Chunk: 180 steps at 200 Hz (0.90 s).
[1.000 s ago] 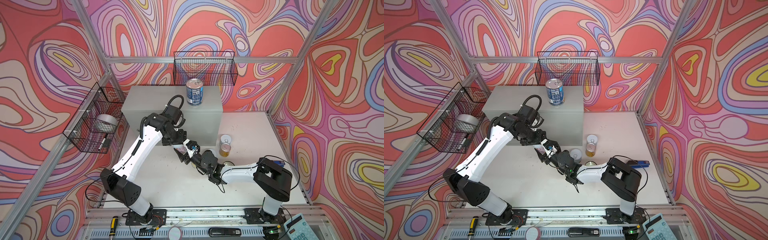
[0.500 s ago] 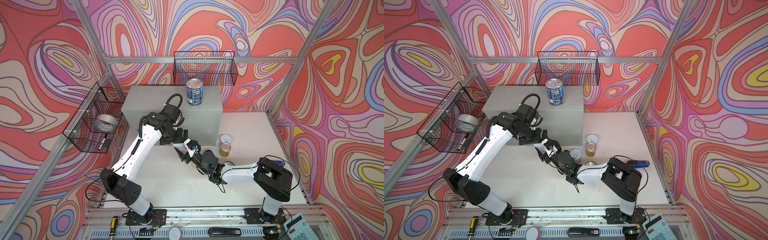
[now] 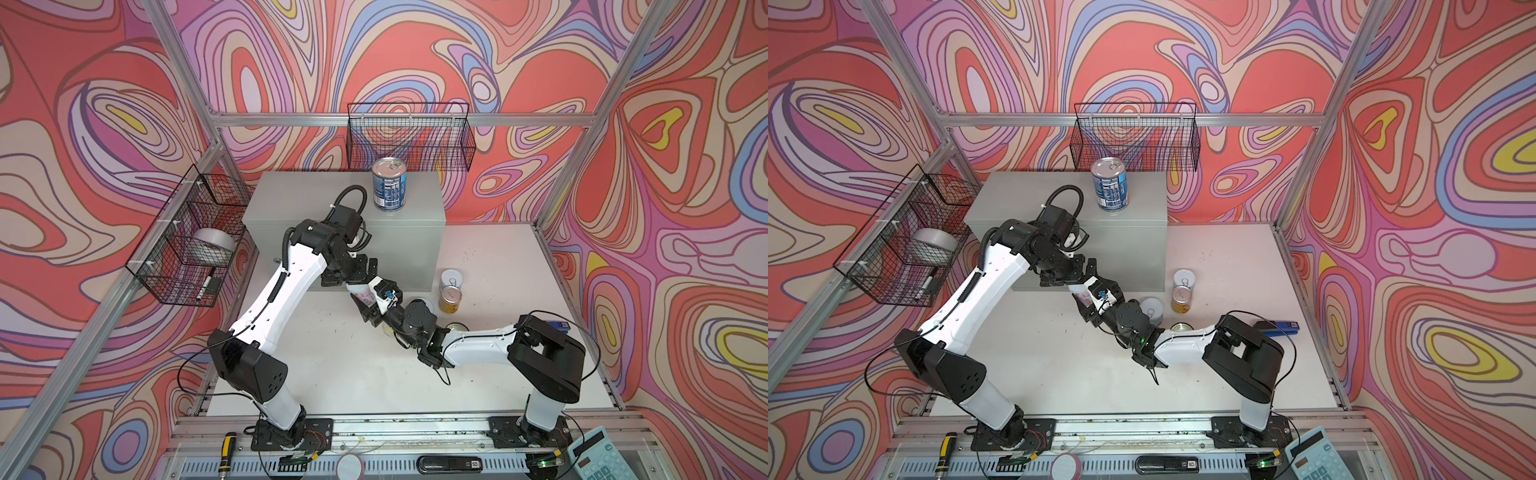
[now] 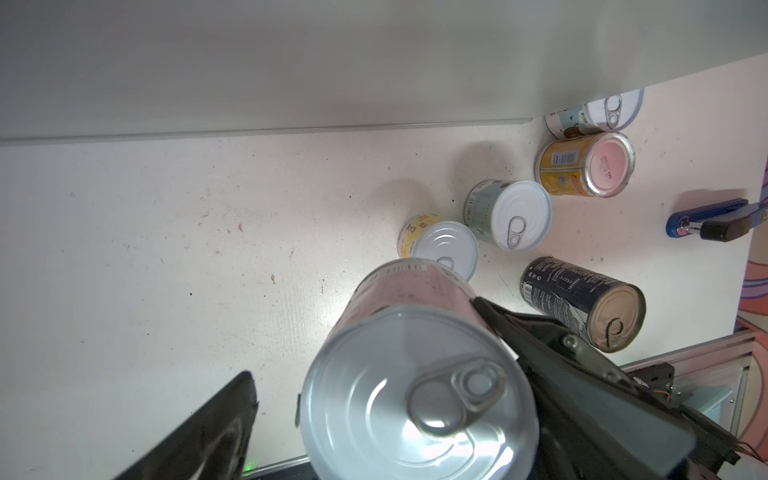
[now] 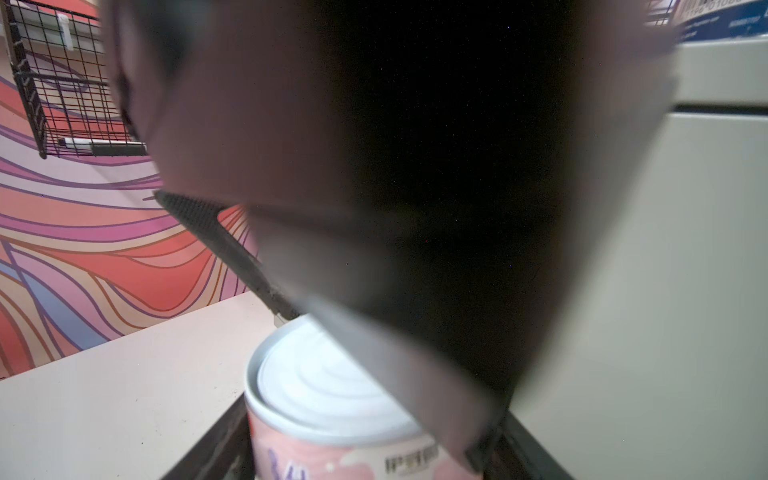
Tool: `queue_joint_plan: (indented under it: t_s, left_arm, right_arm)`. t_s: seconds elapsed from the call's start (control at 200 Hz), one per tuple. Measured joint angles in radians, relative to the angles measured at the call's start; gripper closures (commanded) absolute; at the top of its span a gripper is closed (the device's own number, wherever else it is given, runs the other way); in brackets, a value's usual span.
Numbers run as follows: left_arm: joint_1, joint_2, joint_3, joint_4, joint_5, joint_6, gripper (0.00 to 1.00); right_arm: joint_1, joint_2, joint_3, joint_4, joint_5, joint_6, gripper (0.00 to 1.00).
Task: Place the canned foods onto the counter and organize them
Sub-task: 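Open the left gripper and draw it back while the right gripper holds the pink can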
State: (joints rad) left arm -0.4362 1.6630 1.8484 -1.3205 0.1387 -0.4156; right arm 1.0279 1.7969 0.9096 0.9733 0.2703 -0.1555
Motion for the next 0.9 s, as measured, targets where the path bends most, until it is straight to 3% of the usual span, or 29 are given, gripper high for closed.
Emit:
queue_joint_plan:
  t_s: [0.451, 0.901]
  left_arm:
    - [0.052, 0.021, 0.114, -0.016, 0.027, 0.02, 0.0]
    - [0.098, 0.002, 0.089, -0.015, 0.03, 0.023, 0.0]
  right_arm:
    - [0.009, 0.002, -0.023, -0.109, 0.001, -0.072, 0.35]
    - [0.009, -0.018, -0.06, -0.114, 0.002, -0.062, 0.36]
